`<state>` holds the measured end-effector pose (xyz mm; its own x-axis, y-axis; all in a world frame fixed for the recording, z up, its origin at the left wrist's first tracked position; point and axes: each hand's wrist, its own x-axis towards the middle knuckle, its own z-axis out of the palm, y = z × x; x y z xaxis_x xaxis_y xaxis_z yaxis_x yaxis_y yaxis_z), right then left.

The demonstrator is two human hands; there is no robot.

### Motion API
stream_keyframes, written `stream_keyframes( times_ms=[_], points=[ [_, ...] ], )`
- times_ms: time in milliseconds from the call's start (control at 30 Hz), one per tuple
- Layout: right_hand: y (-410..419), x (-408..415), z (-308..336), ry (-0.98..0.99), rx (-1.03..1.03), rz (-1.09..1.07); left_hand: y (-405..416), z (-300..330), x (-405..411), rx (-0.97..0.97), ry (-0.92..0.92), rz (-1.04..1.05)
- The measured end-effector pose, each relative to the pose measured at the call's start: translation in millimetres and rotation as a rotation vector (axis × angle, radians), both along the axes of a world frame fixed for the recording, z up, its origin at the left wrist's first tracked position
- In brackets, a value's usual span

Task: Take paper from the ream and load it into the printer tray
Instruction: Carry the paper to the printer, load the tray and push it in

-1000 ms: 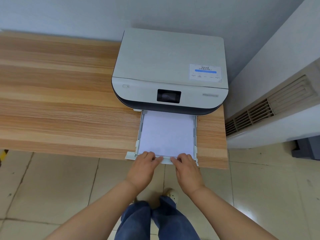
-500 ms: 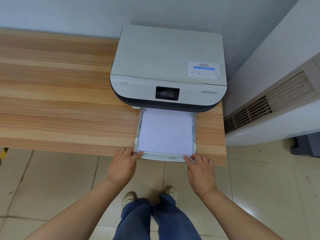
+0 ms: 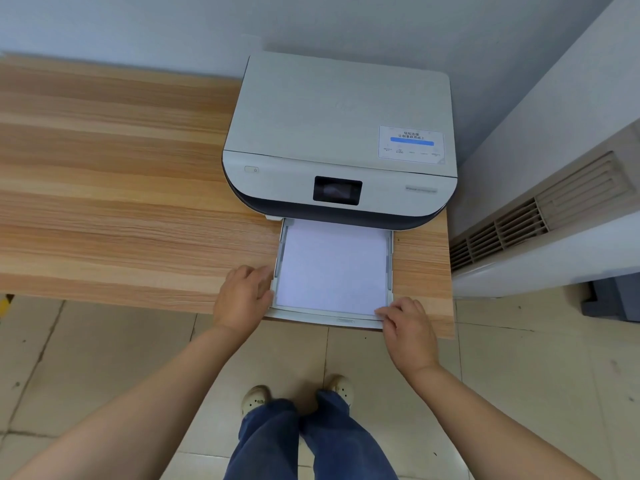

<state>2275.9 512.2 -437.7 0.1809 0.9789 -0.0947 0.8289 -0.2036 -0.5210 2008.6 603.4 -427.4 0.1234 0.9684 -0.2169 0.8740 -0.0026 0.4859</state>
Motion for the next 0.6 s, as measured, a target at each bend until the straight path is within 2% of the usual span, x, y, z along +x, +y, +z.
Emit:
stream_keyframes(
  times_ms=[100,200,367,600],
  points=[
    [18.7,4.4,5.8,0.143,-0.091,-0.164,9.4,-2.3,3.9,-0.034,-0.001,-0.022],
    [37.1,8.6,9.7,0.221,-0.178,-0.199,15.2,-8.6,6.0,-0.020,0.041,-0.030],
    [56.7,11.0,7.3,0.223,-0.282,-0.226,20.3,-10.8,10.3,-0.022,0.046,-0.011],
    [61.9,11.0,0.4,0.290,-0.281,-0.272,25.0,-13.4,6.3,-0.037,0.082,-0.056]
  ],
)
